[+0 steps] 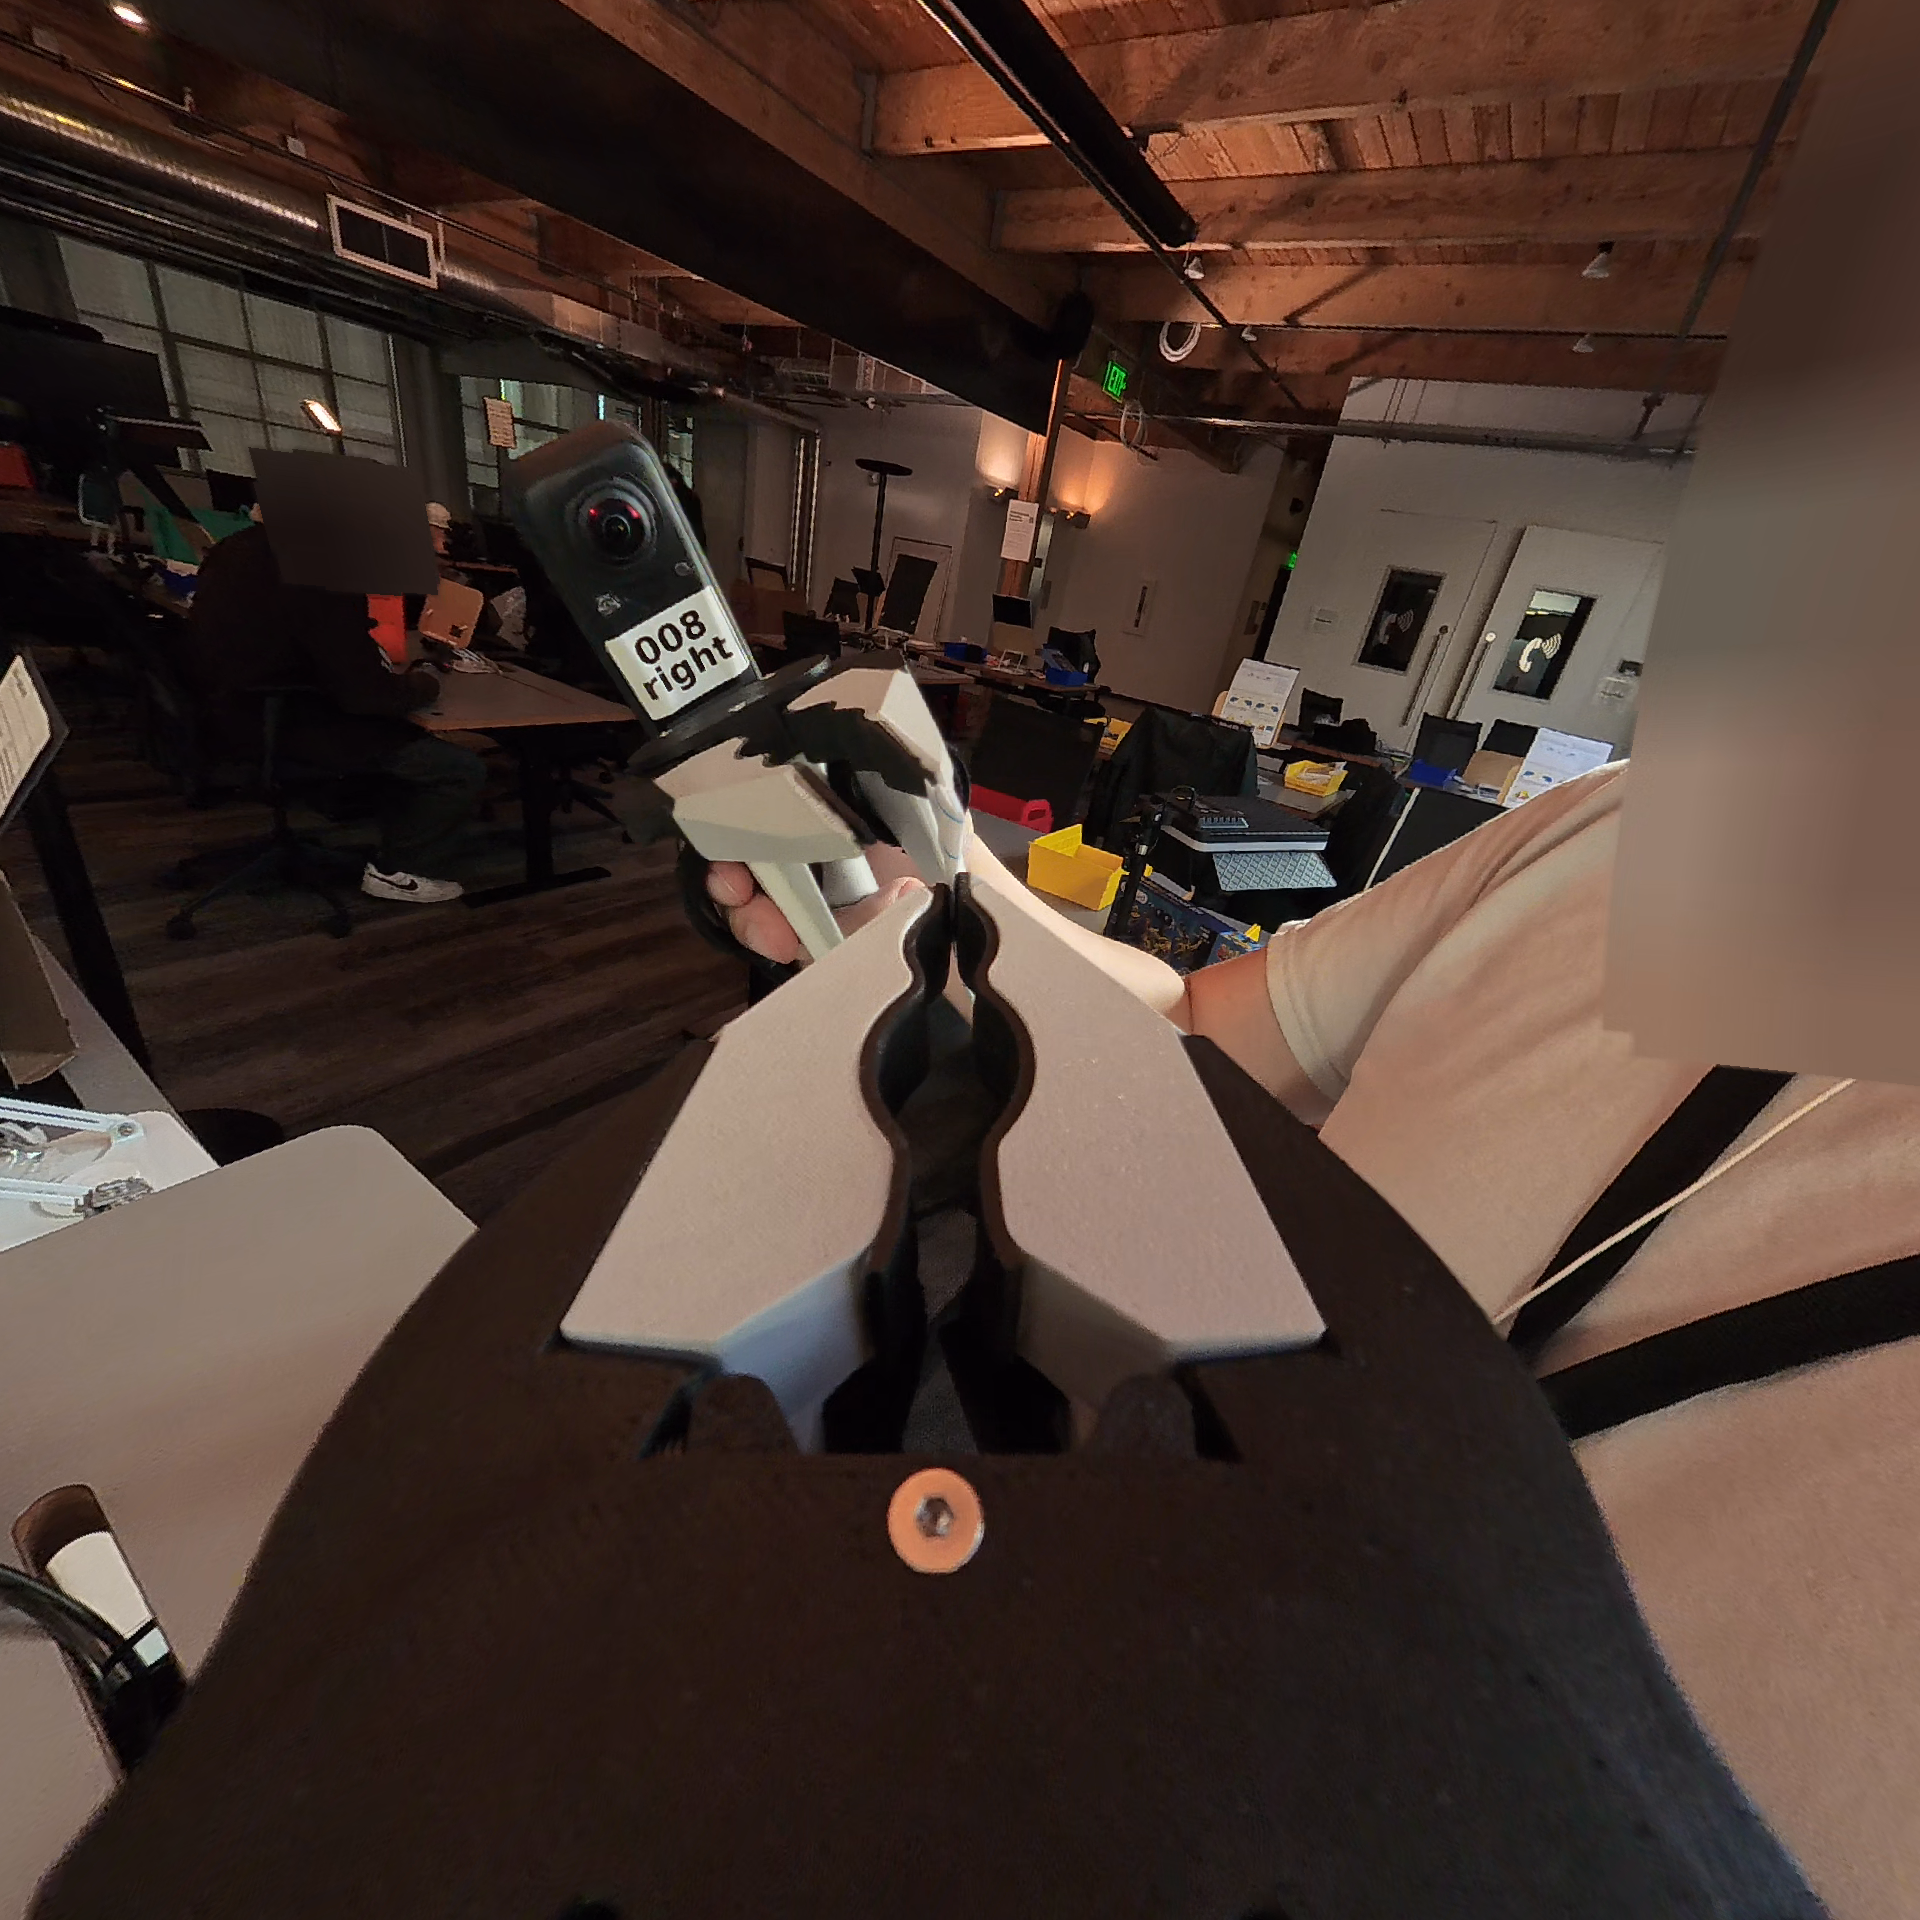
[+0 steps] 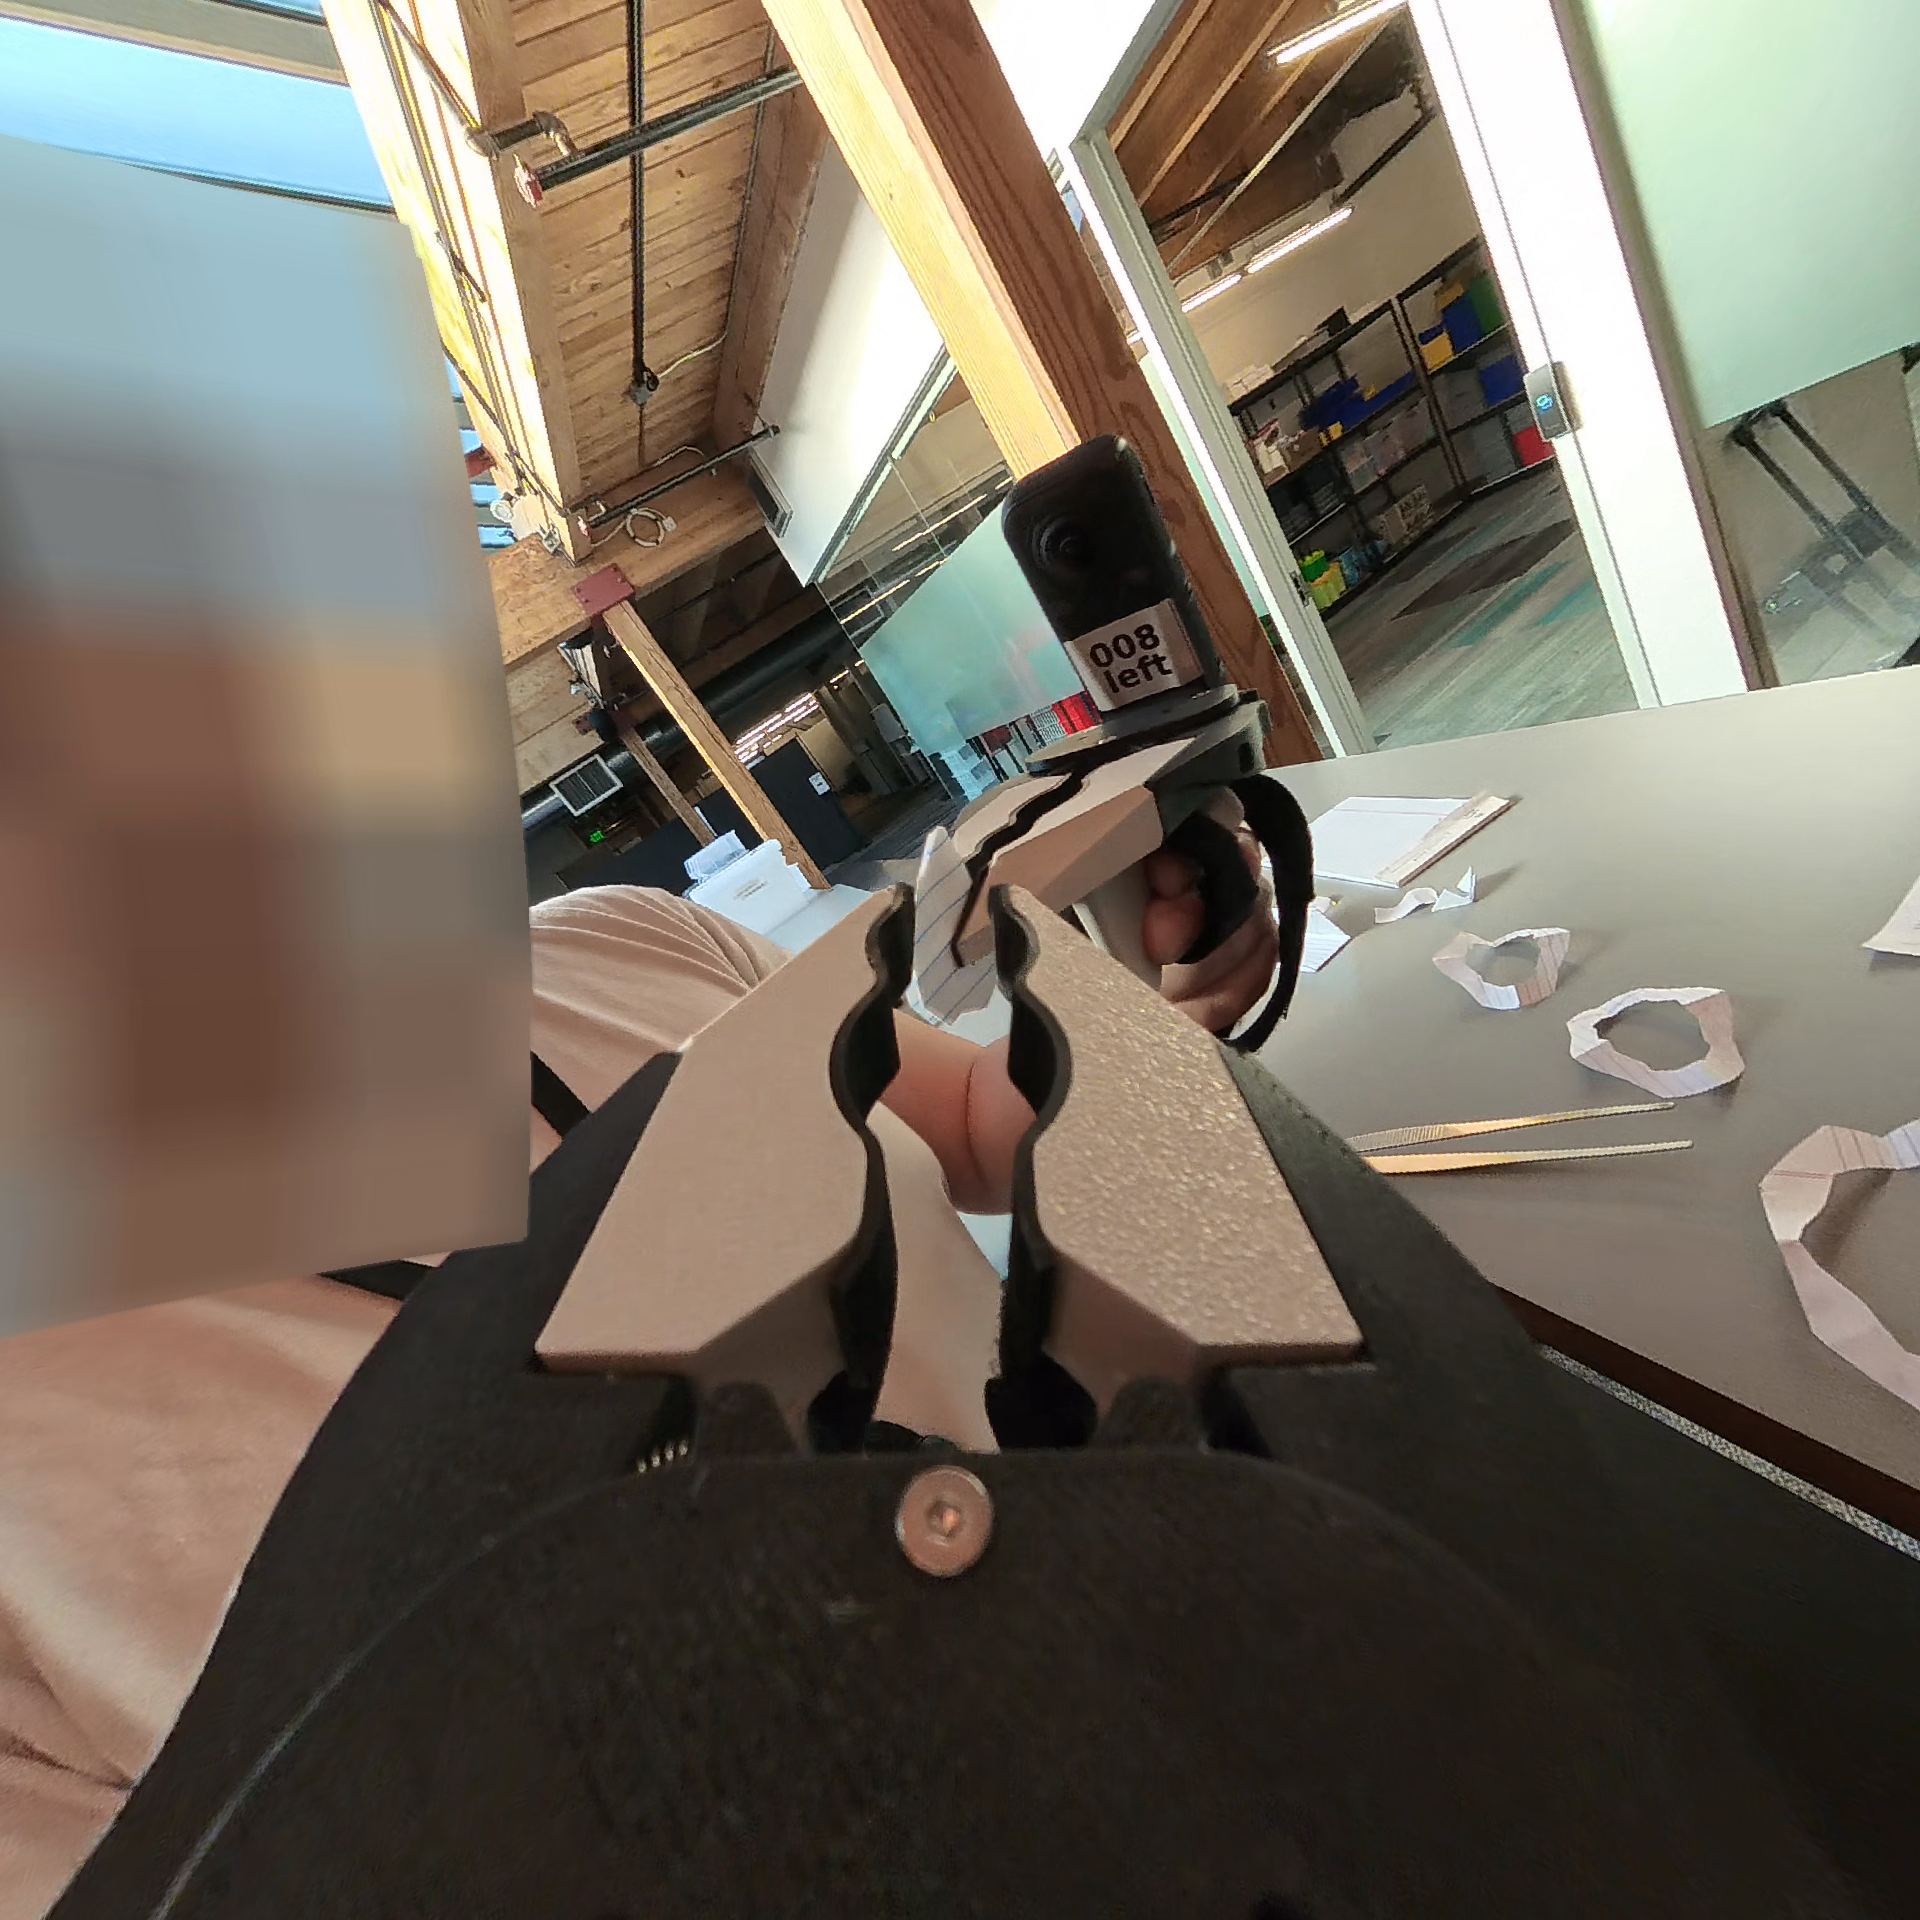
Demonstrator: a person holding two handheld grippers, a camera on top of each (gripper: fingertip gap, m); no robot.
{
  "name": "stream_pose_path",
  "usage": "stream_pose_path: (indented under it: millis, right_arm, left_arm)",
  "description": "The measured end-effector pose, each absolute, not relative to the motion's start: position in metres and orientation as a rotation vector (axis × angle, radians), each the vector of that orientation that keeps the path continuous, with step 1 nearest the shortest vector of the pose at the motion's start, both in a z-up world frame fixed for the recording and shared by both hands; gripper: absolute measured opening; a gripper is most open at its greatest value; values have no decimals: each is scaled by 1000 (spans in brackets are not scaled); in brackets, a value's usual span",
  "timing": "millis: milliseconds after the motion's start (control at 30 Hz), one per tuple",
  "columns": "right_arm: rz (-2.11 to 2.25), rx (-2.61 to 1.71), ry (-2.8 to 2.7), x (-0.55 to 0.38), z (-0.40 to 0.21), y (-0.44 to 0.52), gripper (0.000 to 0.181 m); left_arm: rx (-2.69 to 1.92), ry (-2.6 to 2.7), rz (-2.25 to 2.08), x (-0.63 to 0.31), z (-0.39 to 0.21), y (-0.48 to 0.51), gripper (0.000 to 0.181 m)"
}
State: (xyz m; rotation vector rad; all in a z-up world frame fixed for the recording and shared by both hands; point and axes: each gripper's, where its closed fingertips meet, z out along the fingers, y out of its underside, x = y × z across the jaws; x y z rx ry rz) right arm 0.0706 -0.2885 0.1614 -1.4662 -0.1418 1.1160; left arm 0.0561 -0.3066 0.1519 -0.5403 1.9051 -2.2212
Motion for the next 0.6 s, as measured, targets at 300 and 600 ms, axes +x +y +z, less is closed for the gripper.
stream_pose_path:
  millis: [300,600]
  right_arm:
    - [1156,-1460,-179,66,164,-293,13]
    - [766,-1522,-193,81,161,-286,9]
  left_arm:
    - [-519,1922,-2231,53,154,-310,0]
    - [-625,1881,-2248,61,152,-303,0]
